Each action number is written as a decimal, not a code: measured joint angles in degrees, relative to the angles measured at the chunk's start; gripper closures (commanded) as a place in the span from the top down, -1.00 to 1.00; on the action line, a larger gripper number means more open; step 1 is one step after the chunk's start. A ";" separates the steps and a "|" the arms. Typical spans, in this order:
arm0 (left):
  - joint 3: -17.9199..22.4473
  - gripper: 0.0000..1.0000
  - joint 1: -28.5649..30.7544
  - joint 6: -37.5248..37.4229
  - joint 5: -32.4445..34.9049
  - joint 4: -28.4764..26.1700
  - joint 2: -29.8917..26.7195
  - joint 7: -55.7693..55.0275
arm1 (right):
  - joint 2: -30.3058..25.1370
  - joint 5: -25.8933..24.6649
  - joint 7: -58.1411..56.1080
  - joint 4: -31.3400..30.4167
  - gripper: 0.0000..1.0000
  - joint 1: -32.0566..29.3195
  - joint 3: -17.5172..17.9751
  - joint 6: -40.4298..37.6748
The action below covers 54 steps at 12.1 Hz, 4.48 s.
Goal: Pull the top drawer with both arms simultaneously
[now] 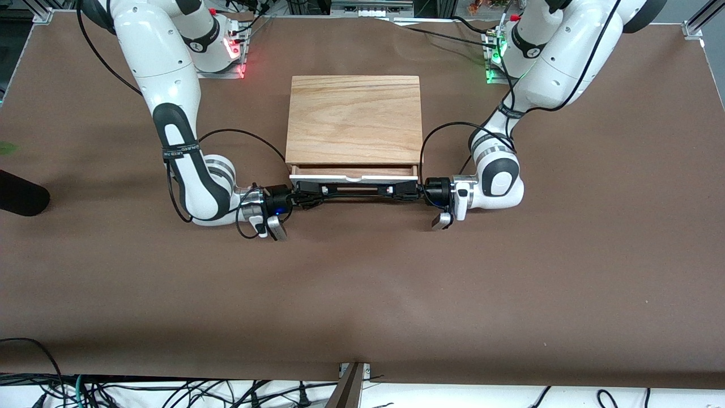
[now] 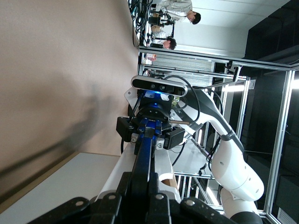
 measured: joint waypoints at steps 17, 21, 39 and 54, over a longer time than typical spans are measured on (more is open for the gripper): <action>5.33 -0.40 -3.24 0.35 1.73 16.41 7.49 -12.74 | 7.24 1.82 4.96 14.91 -0.68 -0.99 -1.04 4.08; 6.62 0.27 -2.67 4.65 0.94 17.53 7.73 -21.06 | 7.43 1.99 5.18 16.04 -0.68 -1.92 -1.34 3.44; 11.24 1.00 3.94 3.11 46.66 11.88 -13.43 -40.80 | 7.05 -16.99 7.29 24.32 1.00 -6.10 -7.04 11.40; 13.38 0.96 5.22 -10.88 101.86 7.08 -40.85 -38.68 | -3.03 -76.49 30.91 31.79 1.00 -4.89 -14.48 10.33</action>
